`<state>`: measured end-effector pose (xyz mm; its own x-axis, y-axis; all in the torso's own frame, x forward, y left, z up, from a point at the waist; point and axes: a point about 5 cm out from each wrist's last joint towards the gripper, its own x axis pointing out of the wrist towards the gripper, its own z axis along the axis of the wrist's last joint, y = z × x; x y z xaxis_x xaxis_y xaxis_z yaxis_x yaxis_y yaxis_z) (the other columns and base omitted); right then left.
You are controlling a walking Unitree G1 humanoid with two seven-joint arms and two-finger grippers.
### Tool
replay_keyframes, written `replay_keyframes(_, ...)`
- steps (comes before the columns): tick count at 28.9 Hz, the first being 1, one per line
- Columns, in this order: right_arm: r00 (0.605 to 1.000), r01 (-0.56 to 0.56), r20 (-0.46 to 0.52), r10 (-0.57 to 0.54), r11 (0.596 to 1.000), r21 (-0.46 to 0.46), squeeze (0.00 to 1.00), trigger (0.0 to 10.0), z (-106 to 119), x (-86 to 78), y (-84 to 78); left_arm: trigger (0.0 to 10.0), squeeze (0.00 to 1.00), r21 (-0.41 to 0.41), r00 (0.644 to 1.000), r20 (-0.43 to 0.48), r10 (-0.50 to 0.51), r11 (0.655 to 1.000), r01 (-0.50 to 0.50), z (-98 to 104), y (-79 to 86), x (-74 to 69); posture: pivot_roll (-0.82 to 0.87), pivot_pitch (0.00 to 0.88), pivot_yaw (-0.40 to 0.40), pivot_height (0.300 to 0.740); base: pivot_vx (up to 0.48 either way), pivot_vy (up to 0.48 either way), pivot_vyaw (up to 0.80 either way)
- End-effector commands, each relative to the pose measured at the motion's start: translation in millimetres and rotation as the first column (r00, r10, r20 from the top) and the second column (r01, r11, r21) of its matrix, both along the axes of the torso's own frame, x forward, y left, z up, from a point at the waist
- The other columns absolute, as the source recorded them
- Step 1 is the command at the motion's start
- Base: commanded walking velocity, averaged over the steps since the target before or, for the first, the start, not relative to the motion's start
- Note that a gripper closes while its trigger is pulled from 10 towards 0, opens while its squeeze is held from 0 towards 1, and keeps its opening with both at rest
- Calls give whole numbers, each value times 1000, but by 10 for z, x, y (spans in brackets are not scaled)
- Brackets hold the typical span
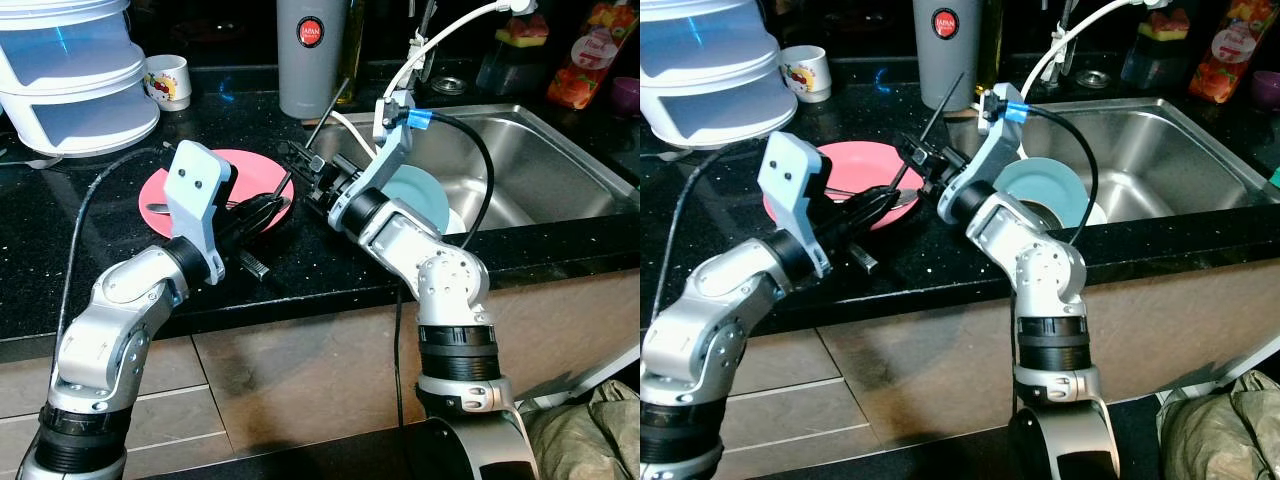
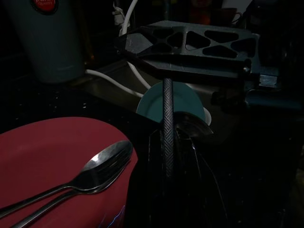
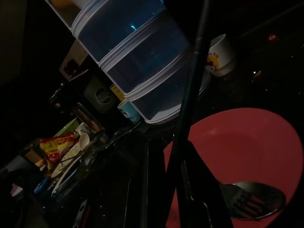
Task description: Kitchen organization
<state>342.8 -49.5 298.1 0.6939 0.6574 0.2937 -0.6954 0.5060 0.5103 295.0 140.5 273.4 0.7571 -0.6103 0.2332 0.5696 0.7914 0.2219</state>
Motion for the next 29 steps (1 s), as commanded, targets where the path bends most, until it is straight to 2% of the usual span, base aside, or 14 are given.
replay_keyframes(1, 990, 128, -46, -130, 991, -36, 0, 0, -123, 108, -193, 0, 0, 6, 999, 34, -17, 1000, 16, 62, 16, -46, 79, 128, -4, 740, 0, 0, 0)
replay_keyframes(5, 990, 130, -46, -131, 991, -27, 0, 0, -110, 119, -199, 0, 0, 10, 999, 40, 22, 1000, -22, 66, 39, -28, 81, 132, -6, 740, 0, 0, 0)
replay_keyframes(6, 990, 130, -47, -131, 991, -24, 0, 0, -106, 121, -201, 5804, 0, 2, 998, 44, 44, 999, -44, 72, 52, -15, 81, 132, -6, 740, 0, 0, 0)
replay_keyframes(7, 990, 130, -48, -130, 991, -20, 0, 0, -103, 123, -203, 10000, 0, -15, 998, 43, 52, 999, -51, 79, 58, -6, 81, 132, -6, 740, 0, 0, 0)
replay_keyframes(8, 990, 131, -49, -132, 991, -15, 0, 0, -98, 127, -209, 10000, 1000, -20, 998, 44, 41, 999, -40, 89, 51, -10, 79, 134, -6, 740, 0, 0, 0)
replay_keyframes(12, 989, 139, -50, -139, 990, -3, 0, 0, -75, 136, -233, 10000, 1000, -23, 997, 56, 52, 998, -51, 109, 40, -3, 79, 136, -6, 740, 0, 0, 0)
replay_keyframes(13, 988, 146, -61, -144, 989, 22, 0, 0, -55, 152, -257, 10000, 871, -22, 997, 57, 47, 999, -46, 110, 40, -3, 79, 136, -6, 740, 0, 0, 0)
replay_keyframes(14, 985, 162, -71, -158, 986, 48, 0, 0, -24, 179, -299, 10000, 0, -23, 997, 55, 46, 999, -44, 111, 41, -4, 78, 137, -3, 740, 0, 0, 0)
replay_keyframes(18, 960, 278, -73, -272, 956, 96, 0, 0, 104, 322, -549, 10000, 0, -20, 997, 51, 53, 998, -52, 112, 53, -1, 80, 138, -2, 740, 0, 0, 0)
replay_keyframes(21, 893, 451, -28, -450, 890, 62, 0, 0, 218, 437, -813, 10000, 0, 1, 996, 39, 78, 997, -78, 76, 85, 27, 78, 141, 0, 740, 0, 0, 0)
replay_keyframes(23, 834, 550, 76, -546, 834, -42, 0, 0, 253, 464, -882, 10000, 0, 9, 996, 33, 83, 996, -84, 56, 72, 68, 77, 142, 1, 740, 0, 0, 0)
replay_keyframes(26, 754, 657, 286, -592, 695, -293, 0, 0, 137, 534, -807, 10000, 0, 28, 997, 37, 69, 997, -70, 47, -75, 240, 65, 152, 14, 740, 0, 0, 0)
replay_keyframes(28, 727, 686, 366, -581, 619, -381, 0, 0, 38, 567, -758, 10000, 0, 43, 998, 35, 45, 998, -47, 44, -195, 372, 62, 153, 18, 740, 0, 0, 0)
replay_keyframes(29, 727, 686, 366, -581, 619, -381, 0, 0, 38, 567, -758, 10000, 0, 43, 998, 35, 45, 998, -47, 44, -195, 372, 62, 153, 18, 740, 0, 0, 0)
